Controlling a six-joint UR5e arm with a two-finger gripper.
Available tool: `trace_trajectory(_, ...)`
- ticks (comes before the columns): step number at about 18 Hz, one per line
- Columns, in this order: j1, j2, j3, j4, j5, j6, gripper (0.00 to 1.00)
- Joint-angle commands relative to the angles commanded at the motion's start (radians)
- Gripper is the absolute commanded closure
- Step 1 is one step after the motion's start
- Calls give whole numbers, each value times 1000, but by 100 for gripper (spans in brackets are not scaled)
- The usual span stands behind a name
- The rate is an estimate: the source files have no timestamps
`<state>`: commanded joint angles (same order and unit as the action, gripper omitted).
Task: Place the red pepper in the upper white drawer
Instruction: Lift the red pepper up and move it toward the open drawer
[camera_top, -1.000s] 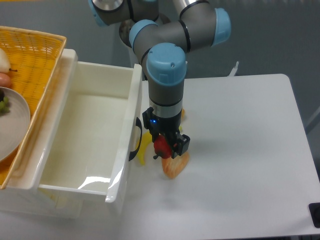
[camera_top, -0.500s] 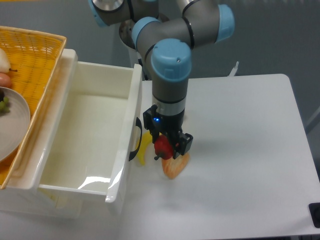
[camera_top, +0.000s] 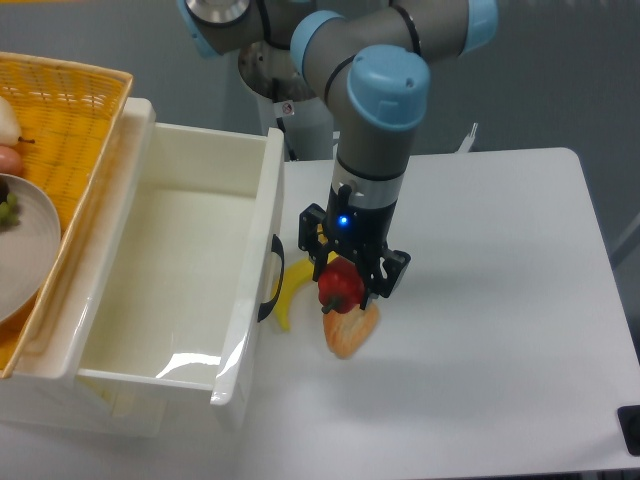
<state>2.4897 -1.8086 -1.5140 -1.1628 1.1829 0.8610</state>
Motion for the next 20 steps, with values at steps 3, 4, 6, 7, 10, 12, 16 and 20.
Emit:
trace_trajectory(3, 0, 0, 3, 6, -48, -69, 45)
trace_trajectory(4, 3, 0, 3, 6, -69, -85, 45)
trace_trajectory(6, 20, 9, 5, 6, -110, -106, 45)
trace_trajectory(7, 29, 24, 3, 6, -124, -114, 45)
trace_trajectory(10, 34, 55, 3, 6, -138, -184, 45)
trace_trajectory(12, 35, 74, 0, 9, -149, -200, 45)
trace_trajectory(16, 43, 89, -5, 9, -177, -209, 45)
trace_trajectory(20, 31, 92, -9, 3, -203, -290, 45)
